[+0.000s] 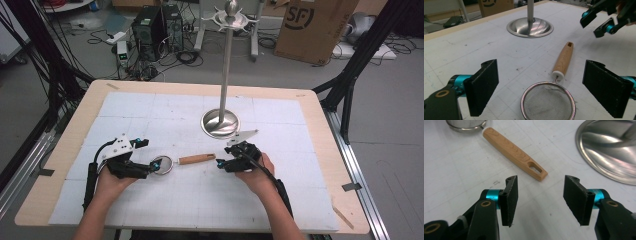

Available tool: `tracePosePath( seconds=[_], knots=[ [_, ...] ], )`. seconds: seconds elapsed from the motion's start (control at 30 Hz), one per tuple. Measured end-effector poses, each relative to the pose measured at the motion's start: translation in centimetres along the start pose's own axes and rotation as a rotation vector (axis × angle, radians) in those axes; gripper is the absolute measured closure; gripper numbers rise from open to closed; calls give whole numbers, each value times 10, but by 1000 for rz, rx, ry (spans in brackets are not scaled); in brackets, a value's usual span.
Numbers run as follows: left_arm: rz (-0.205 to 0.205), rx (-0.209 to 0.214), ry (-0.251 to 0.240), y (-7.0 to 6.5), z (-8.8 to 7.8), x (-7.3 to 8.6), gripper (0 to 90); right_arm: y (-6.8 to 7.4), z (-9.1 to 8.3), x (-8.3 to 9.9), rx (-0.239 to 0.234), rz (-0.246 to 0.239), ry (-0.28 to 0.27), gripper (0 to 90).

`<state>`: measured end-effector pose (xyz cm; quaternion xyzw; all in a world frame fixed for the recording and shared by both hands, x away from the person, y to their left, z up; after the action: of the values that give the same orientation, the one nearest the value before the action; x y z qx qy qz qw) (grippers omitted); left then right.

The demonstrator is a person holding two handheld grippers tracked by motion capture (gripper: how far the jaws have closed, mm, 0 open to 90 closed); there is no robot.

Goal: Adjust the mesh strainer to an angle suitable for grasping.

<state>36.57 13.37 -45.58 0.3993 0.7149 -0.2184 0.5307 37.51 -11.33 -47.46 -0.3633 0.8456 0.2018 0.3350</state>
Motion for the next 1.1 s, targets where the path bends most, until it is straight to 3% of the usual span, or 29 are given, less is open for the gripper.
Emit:
tracePosePath(
  seconds=[0.43, 0.7, 1.1],
  knots=[
    [0, 8, -1, -5, 2, -2, 141, -10, -54, 12, 22, 42, -153, 400],
    [-4, 12, 4, -5, 3, -1, 141, -17, -69, 21, 39, 82, -219, 358],
    [8, 24, 25, -13, 9, -1, 141, -29, -81, 30, 62, 111, -246, 334]
  ],
)
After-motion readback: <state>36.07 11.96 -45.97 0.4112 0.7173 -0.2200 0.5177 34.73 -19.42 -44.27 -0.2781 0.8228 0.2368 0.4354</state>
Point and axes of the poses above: each handheld gripper's, and its own axes: z roughly forward along the jaws, x roughly out of its underside, y roughly to its left, the point moved 10 cm from there along z, roughly forward along the jaws, and after that the axes turned 8 degrees about z, right-handed, at the moved point
